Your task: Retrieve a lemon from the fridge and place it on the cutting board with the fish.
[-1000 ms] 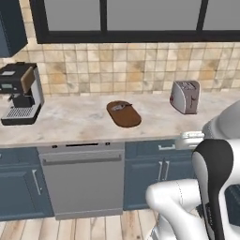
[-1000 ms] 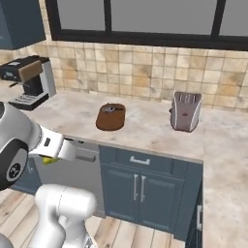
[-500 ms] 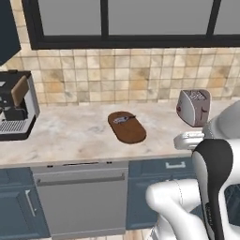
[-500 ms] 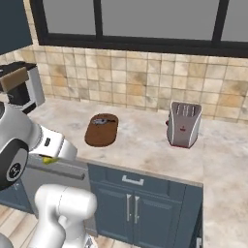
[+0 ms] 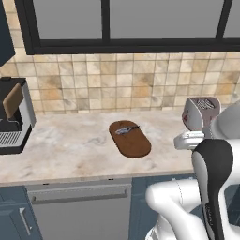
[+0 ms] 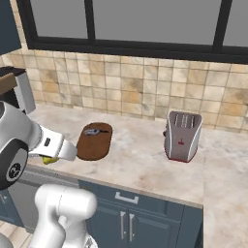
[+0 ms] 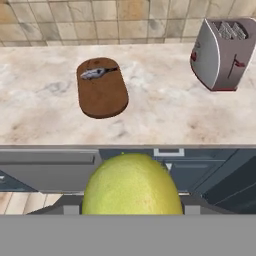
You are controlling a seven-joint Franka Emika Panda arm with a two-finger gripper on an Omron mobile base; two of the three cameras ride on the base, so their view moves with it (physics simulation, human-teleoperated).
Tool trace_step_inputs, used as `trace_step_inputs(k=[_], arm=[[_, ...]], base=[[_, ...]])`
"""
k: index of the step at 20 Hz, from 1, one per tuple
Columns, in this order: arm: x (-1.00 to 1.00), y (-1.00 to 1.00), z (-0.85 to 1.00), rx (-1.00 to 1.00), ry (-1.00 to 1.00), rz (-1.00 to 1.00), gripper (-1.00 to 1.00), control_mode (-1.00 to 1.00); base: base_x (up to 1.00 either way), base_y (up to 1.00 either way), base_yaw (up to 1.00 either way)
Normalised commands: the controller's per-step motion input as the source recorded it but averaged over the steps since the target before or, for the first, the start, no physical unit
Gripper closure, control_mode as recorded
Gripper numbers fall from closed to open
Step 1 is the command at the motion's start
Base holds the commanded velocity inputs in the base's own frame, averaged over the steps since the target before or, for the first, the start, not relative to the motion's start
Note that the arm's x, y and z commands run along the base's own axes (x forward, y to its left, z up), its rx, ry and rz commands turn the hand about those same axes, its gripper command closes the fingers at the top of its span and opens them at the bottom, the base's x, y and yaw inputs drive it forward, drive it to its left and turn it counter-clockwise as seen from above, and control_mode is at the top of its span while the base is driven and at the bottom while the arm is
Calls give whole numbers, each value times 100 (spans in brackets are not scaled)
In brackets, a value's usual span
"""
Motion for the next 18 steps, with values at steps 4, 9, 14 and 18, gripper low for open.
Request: trace_step_inputs(k=[4,9,14,18], arm=[[0,0,0,0,0,0,100,100],[14,15,0,0,0,0,100,-100],[42,45,0,-1,0,0,100,-100],[58,37,-10,0,3,0,100,-100]], base=[[55,14,0],[24,14,0],[0,0,0],[0,0,0]])
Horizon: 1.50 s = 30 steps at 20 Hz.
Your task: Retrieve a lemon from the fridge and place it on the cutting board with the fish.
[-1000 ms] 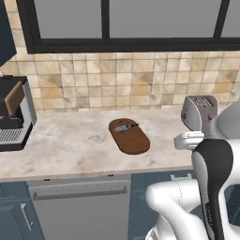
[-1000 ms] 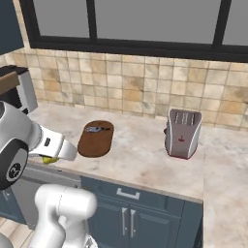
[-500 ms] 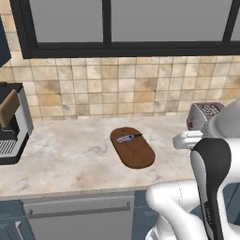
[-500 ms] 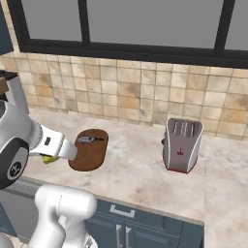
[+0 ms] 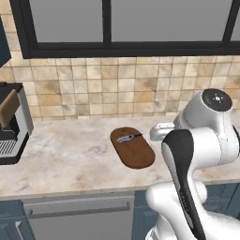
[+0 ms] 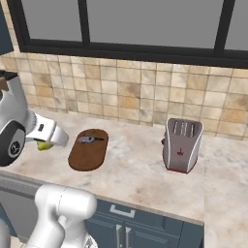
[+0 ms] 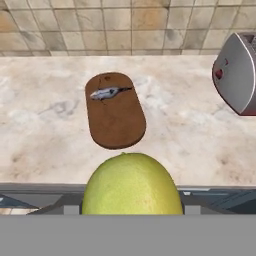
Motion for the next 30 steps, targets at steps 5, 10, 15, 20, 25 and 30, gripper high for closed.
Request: trace_step_inputs(k=[5,10,15,20,25,30], arm=[[76,3,-52,0,12,1,100,-100],[83,-2,-97,0,5,3,100,-100],[74,0,-74,0,0,5,100,-100],[91,0,-42,0,1,2,100,-100],[69,1,-27,0,5,0,100,-100],[58,14,-39,-1,4,0,100,-100]], base=[[0,0,0],[0,0,0],[0,0,0],[0,0,0],[0,0,0],[0,0,0]])
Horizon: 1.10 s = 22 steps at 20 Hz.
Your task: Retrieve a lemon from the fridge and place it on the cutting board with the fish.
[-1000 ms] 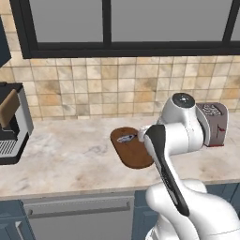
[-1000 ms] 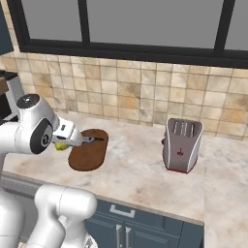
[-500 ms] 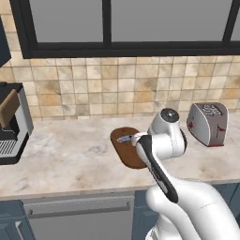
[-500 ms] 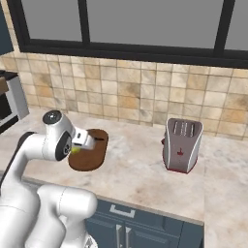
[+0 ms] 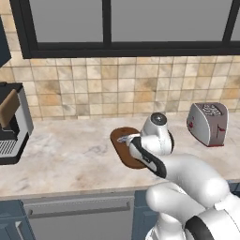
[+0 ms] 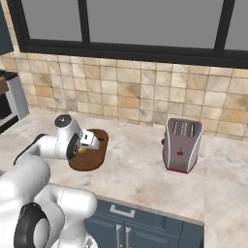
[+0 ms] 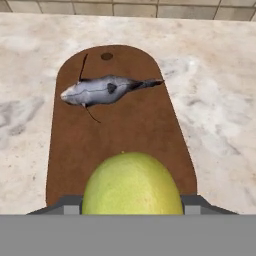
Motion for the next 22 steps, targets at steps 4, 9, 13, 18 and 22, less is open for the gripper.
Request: trace_step_inputs(k=[4,9,13,18,22], arm=[[57,21,-40,-3,6,1,100,-100],[27,1,-21,0,0,1,100,-100],[11,0,-16,0,0,1,100,-100],[4,0,-24,0,1,0,-100,-100],[6,0,-12,0,0,0,-100,-100]], base=[[0,0,0],[0,0,0],[0,0,0],[0,0,0],[0,0,0]])
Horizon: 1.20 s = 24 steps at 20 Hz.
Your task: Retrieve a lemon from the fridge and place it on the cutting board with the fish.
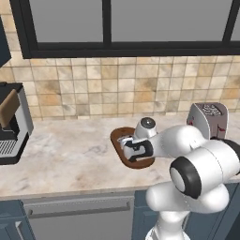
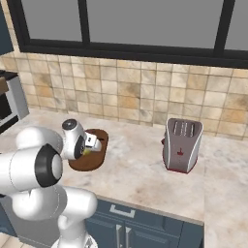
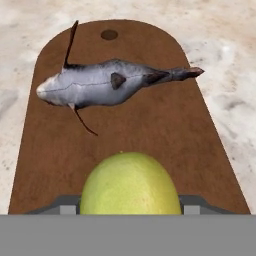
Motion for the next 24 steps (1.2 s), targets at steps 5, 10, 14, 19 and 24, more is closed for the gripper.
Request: trace_step_inputs(k=[5,10,14,19,24], arm=[[1,0,0,0,0,0,-100,-100],[0,3,3,0,7,0,-100,-100],[0,8,36,-2,8,-1,-100,-100],[-13,11,96,0,0,-3,-100,-100],[-69,-17,87,0,0,-9,-100,-100]], base=[[0,0,0],[0,0,0],[0,0,0],[0,0,0],[0,0,0]])
